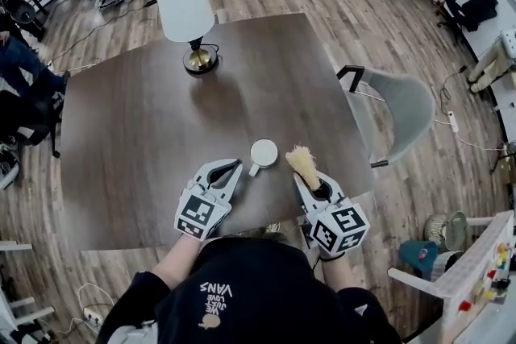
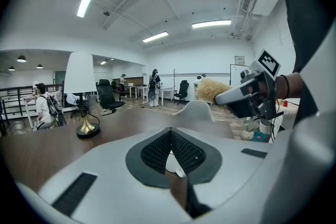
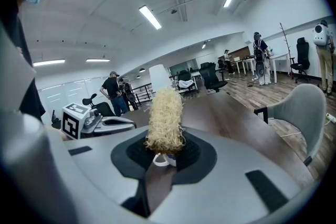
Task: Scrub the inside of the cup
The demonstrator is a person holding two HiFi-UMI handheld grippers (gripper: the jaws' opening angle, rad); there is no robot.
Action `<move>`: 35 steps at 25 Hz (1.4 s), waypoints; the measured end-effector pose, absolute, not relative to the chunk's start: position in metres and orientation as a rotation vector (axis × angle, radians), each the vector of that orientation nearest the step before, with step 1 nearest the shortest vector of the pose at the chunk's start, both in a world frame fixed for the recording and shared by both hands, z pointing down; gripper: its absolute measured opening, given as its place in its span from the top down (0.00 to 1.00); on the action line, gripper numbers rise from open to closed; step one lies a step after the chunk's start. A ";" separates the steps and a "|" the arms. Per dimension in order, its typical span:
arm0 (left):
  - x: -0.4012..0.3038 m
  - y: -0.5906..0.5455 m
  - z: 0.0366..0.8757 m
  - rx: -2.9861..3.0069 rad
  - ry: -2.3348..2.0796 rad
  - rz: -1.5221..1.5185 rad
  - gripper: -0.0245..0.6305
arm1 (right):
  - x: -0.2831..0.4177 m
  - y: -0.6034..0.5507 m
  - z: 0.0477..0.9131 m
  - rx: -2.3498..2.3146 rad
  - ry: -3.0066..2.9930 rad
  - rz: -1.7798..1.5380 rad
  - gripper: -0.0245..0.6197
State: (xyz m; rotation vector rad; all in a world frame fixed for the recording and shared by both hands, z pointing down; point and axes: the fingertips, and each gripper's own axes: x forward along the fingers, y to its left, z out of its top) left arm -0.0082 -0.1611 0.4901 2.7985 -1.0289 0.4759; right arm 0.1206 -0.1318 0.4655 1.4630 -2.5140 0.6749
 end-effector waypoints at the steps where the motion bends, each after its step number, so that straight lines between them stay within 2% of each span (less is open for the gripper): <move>1: -0.007 -0.161 0.493 2.792 -1.036 0.486 0.95 | 0.121 -0.133 0.466 1.450 -2.518 0.676 0.85; 18: 0.017 -0.163 0.544 2.655 -0.952 0.582 0.93 | 0.128 -0.143 0.475 1.366 -2.528 0.674 0.85; 28: 0.026 -0.161 0.570 2.602 -0.937 0.668 0.62 | 0.127 -0.140 0.479 1.335 -2.526 0.682 0.85; 35: 0.038 -0.158 0.596 2.577 -0.890 0.757 0.60 | 0.127 -0.135 0.482 1.324 -2.522 0.677 0.85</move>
